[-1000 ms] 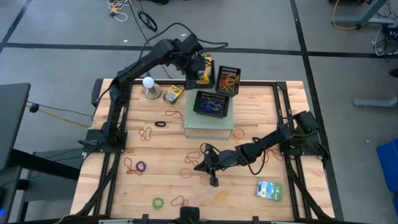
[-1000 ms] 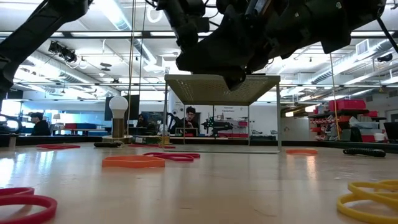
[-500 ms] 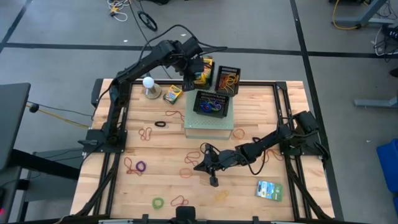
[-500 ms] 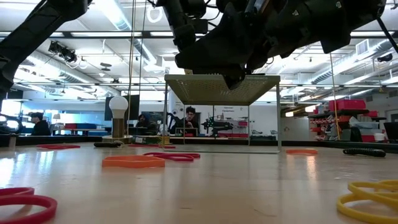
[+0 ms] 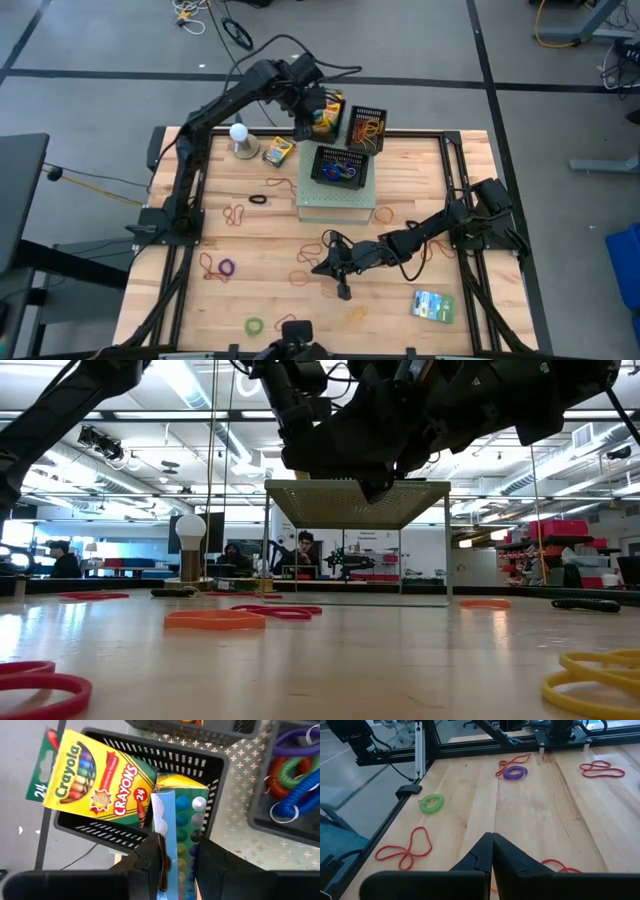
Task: Pick & Place Office Desk Supplies
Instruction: Put the yellow crayon box into the top left black bin on the shelf
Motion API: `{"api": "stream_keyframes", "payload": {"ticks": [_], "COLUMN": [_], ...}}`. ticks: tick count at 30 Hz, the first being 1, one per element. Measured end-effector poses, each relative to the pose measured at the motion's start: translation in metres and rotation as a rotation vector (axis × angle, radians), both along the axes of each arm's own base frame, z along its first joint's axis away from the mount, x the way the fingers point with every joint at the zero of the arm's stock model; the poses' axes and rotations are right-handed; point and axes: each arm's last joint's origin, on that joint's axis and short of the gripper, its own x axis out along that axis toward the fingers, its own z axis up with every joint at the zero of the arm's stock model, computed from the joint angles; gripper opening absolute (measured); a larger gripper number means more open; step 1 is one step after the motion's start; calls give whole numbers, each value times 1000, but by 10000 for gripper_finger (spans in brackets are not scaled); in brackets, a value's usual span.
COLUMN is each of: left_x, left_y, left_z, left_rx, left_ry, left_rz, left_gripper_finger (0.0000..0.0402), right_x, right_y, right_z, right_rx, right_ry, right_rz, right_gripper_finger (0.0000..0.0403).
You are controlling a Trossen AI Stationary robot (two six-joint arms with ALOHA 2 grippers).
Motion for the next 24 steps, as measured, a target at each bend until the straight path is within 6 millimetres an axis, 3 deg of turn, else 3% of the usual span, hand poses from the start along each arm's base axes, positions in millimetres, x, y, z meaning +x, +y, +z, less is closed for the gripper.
{"api": "stream_keyframes", "payload": {"ticks": [10,24], "left_x": [5,10], "left_y": [-2,-5], "left_z": [-3,1], "left_rx": [30,130], "left_ry": [13,18], "left_rz": [1,-24], "left_gripper_finger": [119,237], "right_x": [0,0], "right_y": [0,0], "right_z": [1,1], "right_rx": [-5,-3], "right_ry": [-8,-7], "right_rz": [2,8], "right_gripper_finger": [13,13]}}
